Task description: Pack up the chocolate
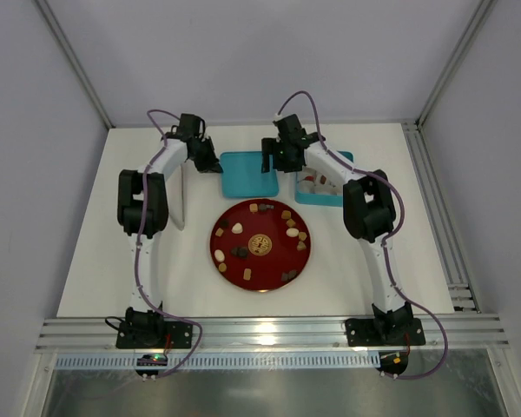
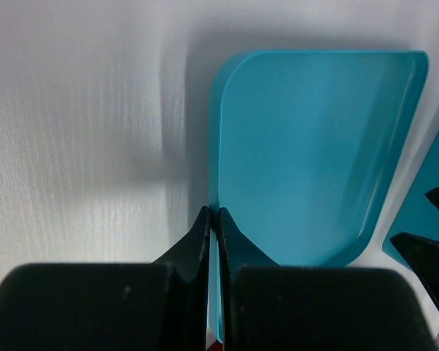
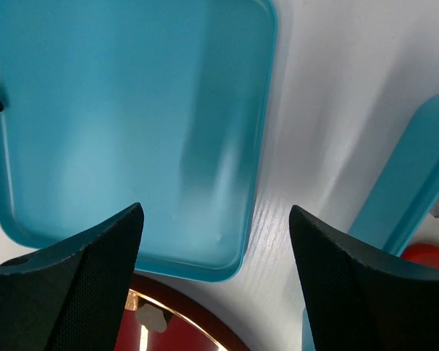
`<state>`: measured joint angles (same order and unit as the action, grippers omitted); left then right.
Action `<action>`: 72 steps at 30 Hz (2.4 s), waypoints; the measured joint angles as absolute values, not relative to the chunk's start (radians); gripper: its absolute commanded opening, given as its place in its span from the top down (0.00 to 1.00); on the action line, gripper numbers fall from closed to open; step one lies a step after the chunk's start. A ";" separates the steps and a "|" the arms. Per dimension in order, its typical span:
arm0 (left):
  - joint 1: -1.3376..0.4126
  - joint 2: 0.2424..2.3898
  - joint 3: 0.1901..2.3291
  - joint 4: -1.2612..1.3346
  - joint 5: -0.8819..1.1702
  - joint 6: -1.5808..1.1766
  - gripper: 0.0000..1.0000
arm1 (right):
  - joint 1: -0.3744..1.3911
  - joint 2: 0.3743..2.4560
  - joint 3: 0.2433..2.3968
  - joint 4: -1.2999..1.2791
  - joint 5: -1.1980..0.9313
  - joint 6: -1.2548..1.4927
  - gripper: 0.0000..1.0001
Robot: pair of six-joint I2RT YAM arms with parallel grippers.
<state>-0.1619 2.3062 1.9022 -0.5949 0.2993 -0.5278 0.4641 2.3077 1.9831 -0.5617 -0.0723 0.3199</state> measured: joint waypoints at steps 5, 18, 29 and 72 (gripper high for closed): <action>-0.151 2.299 1.902 -0.594 0.321 -0.537 1.00 | 0.464 2.358 2.021 -0.574 -0.071 0.327 0.24; -0.132 2.293 1.902 -0.594 0.370 -0.539 1.00 | 0.465 2.402 2.074 -0.583 -0.060 0.340 0.29; -0.114 2.268 1.902 -0.585 0.413 -0.544 1.00 | 0.461 2.402 2.069 -0.559 -0.115 0.377 0.25; -0.135 2.093 1.781 -0.509 0.523 -0.535 0.94 | 0.331 2.127 1.573 0.126 -0.687 0.847 0.96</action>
<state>-0.1352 2.0930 1.7813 -0.5095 0.5232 -0.5346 0.3313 2.1269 1.5726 0.1257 -0.6872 0.8471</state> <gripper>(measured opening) 0.015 0.148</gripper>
